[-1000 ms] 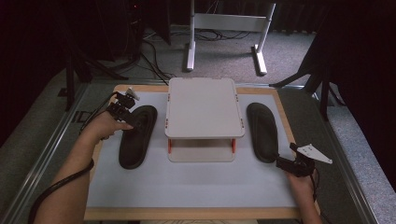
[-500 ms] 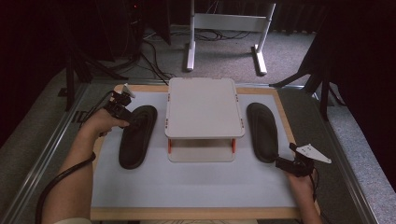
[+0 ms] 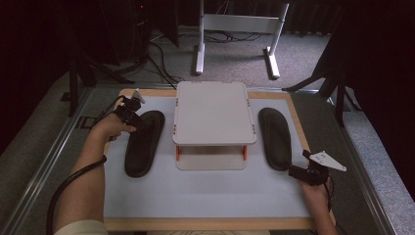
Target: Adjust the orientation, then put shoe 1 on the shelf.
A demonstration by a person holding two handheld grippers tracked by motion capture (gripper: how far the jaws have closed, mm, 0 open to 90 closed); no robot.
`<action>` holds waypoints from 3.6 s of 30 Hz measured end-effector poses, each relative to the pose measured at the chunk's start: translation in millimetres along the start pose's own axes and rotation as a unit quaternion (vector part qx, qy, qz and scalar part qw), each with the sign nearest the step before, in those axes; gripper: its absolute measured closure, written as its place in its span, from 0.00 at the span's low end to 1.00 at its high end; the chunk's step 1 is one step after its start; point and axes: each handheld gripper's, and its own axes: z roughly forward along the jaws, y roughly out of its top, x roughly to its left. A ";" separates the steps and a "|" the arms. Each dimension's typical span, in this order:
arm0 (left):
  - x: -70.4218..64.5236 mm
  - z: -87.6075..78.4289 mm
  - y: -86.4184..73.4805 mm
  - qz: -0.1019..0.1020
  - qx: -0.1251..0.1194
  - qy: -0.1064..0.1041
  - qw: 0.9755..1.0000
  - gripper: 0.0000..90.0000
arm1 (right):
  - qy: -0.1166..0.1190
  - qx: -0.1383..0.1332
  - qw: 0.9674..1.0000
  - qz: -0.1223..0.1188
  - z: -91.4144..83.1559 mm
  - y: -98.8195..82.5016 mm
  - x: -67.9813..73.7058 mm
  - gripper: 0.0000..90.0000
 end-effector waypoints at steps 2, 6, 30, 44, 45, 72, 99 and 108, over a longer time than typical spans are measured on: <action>0.2 2.8 2.1 -0.001 0.003 -0.003 1.000 0.55 | 0.000 -0.001 1.000 0.000 -0.1 0.0 -0.3 0.15; -1.5 9.9 5.9 0.002 0.008 -0.009 1.000 0.60 | 0.001 -0.001 1.000 0.000 -0.1 0.0 -0.3 0.15; 5.7 -13.1 -10.2 -0.050 -0.048 -0.005 0.998 0.81 | 0.000 -0.003 1.000 -0.001 -0.3 -0.2 0.1 0.13; 0.0 -59.5 -18.2 -0.062 -0.081 -0.013 0.995 0.82 | -0.011 -0.015 1.000 0.004 -1.1 -1.1 -1.1 0.13; -1.1 -63.3 -17.8 -0.062 -0.082 -0.013 0.995 0.82 | -0.012 -0.014 1.000 0.003 -0.7 -1.1 -1.1 0.13; -47.3 -165.1 7.5 -0.039 -0.129 0.011 0.991 0.82 | -0.011 -0.004 1.000 -0.005 0.9 -1.2 0.5 0.13; -155.5 -162.0 89.5 0.014 -0.125 -0.010 0.992 0.82 | -0.004 0.000 1.000 -0.010 1.7 -1.2 0.6 0.13; -158.5 -150.3 97.5 -0.011 -0.114 0.007 0.993 0.82 | -0.002 0.000 1.000 -0.011 1.7 -1.3 0.7 0.13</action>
